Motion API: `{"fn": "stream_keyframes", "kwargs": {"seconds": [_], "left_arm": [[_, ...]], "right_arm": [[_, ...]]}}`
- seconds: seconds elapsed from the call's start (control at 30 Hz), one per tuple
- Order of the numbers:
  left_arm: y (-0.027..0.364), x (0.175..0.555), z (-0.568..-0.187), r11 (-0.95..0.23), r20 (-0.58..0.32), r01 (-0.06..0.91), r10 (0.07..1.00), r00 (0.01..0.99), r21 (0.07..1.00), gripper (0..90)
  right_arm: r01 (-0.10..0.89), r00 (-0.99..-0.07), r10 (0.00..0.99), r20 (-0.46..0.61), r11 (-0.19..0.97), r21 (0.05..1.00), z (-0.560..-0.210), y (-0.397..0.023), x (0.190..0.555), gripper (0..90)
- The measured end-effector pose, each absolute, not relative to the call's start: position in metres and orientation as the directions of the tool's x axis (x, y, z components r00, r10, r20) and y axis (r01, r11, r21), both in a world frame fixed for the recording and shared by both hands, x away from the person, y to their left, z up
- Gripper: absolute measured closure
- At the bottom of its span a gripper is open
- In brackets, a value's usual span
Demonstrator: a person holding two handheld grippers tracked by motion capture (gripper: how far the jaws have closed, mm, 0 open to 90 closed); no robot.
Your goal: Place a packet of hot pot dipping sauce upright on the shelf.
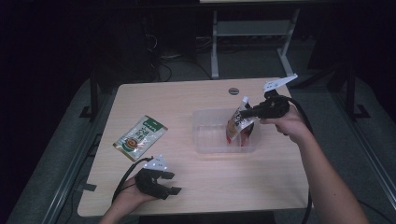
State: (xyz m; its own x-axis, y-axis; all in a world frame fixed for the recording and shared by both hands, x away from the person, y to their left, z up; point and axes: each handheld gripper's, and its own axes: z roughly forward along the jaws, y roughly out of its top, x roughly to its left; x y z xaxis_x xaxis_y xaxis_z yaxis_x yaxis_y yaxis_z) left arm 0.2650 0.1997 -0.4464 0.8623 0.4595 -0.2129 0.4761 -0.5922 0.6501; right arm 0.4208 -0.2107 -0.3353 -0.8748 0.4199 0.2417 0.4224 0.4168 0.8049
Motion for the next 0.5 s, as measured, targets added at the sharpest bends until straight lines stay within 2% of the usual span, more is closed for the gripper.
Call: {"fn": "stream_keyframes", "kwargs": {"seconds": [0.5], "left_arm": [[0.199, 0.265, -0.447, -0.598, -0.216, 0.475, 0.454, 0.864, 0.645, 34.4]], "right_arm": [[0.456, -0.859, 0.436, 0.269, 0.412, 0.788, -0.353, -0.204, 0.428, 89.3]]}}
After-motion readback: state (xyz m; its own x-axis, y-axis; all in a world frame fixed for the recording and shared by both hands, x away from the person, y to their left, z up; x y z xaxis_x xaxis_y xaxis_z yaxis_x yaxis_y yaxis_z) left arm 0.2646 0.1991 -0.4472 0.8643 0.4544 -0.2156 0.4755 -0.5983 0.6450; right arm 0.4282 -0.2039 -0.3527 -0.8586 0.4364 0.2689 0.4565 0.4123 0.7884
